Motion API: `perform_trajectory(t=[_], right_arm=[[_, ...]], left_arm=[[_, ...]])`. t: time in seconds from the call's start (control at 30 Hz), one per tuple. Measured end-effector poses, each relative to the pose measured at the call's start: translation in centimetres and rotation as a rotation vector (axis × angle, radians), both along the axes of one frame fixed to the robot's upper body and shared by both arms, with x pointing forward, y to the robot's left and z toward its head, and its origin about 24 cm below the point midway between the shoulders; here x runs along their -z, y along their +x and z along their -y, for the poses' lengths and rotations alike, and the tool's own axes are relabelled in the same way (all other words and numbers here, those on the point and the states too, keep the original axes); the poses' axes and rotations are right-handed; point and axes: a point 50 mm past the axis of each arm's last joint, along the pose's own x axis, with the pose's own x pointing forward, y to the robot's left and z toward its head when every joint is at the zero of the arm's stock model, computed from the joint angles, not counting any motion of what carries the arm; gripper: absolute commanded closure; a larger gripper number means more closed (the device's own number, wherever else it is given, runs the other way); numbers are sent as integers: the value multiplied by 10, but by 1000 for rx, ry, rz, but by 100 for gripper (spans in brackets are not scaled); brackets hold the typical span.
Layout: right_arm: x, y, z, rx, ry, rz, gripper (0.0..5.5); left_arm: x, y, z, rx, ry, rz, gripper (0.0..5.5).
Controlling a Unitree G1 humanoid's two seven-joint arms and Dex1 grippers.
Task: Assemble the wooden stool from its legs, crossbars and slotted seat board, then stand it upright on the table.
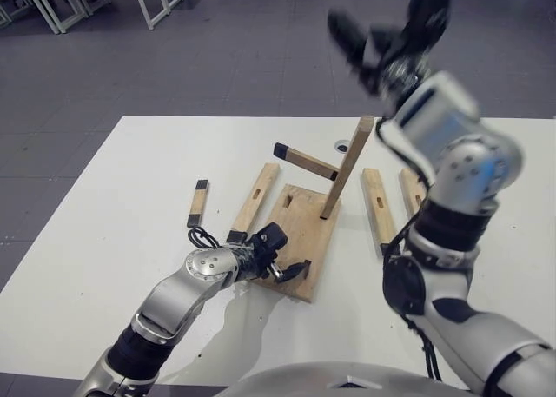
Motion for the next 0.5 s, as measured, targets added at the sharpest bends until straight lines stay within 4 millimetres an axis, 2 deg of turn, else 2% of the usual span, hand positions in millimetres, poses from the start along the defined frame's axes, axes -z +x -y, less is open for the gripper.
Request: perform_trajectory(t=[0.1, 0.23, 0.27, 0.33, 0.37, 0.4, 0.47, 0.5], right_arm=[[11, -4, 0, 15, -6, -7, 110], [4, 2, 12, 73, 91, 20, 110], [-4, 5, 22, 116, 129, 43, 110], [-55, 3, 44, 194, 222, 237, 110], [-86, -6, 52, 203, 268, 357, 110], [-102, -13, 59, 215, 294, 423, 110], [-112, -24, 78, 289, 242, 455, 110], [-98, -25, 91, 360, 151, 394, 110]], left_arm=[[1, 0, 0, -4, 0, -10, 122], [1, 0, 2, -5, -9, -8, 122], [1, 0, 3, -5, -12, -5, 122], [-1, 2, 4, -10, -21, 11, 122], [0, 1, 4, -15, -16, 11, 122], [1, 1, 3, -19, -14, 9, 122], [2, 1, 2, -48, -24, 2, 122], [1, 3, 1, -76, -32, 3, 122]])
